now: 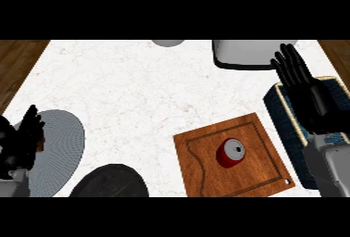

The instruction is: Pick the can from the cutting board and place it in the basket

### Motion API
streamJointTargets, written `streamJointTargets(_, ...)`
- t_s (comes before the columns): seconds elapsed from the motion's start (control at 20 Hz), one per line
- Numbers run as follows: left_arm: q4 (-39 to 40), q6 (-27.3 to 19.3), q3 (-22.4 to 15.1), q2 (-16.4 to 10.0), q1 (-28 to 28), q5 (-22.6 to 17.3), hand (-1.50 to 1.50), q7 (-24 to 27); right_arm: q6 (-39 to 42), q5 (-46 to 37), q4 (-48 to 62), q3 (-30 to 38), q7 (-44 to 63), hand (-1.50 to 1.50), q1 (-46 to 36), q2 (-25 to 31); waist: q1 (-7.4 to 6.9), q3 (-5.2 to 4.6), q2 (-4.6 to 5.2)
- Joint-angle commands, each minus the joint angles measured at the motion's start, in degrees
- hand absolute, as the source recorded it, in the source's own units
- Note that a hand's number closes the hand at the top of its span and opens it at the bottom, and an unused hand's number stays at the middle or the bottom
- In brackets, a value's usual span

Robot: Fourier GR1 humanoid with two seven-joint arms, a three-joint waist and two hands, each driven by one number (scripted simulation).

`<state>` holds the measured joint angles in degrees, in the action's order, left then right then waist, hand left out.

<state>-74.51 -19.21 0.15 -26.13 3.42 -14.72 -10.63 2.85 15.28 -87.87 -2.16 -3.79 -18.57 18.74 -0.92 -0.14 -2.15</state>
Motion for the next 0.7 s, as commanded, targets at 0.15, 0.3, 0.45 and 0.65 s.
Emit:
streamJointTargets(0.15, -4.0, 4.0, -4.5, -0.8, 5.0, 3.6, 0.0, 1.8, 11.4, 11.2, 6.1, 4.0, -12.5, 1.5, 5.9, -4.6, 1.35, 0.4, 2.51)
streamJointTargets(0.3, -3.8, 6.6, -9.1, 0.9, 5.3, 4.6, 0.0, 1.6, 15.2, 5.3, -2.2, 3.2, -27.4, 1.5, 2.5, -3.8, 3.59, 0.56, 1.76)
streamJointTargets(0.45, -3.9, 7.4, -9.8, 1.4, 7.3, 4.8, 0.0, 1.0, 13.8, 2.0, -1.8, -1.6, -38.5, -1.5, 9.3, -14.4, 2.22, 0.31, 2.15)
streamJointTargets(0.65, -4.0, 8.5, -9.2, 0.2, 6.3, 5.2, 0.0, 1.1, -2.8, -8.5, -14.2, -5.7, -33.9, -1.5, 21.2, -17.0, 2.97, 0.05, 1.51)
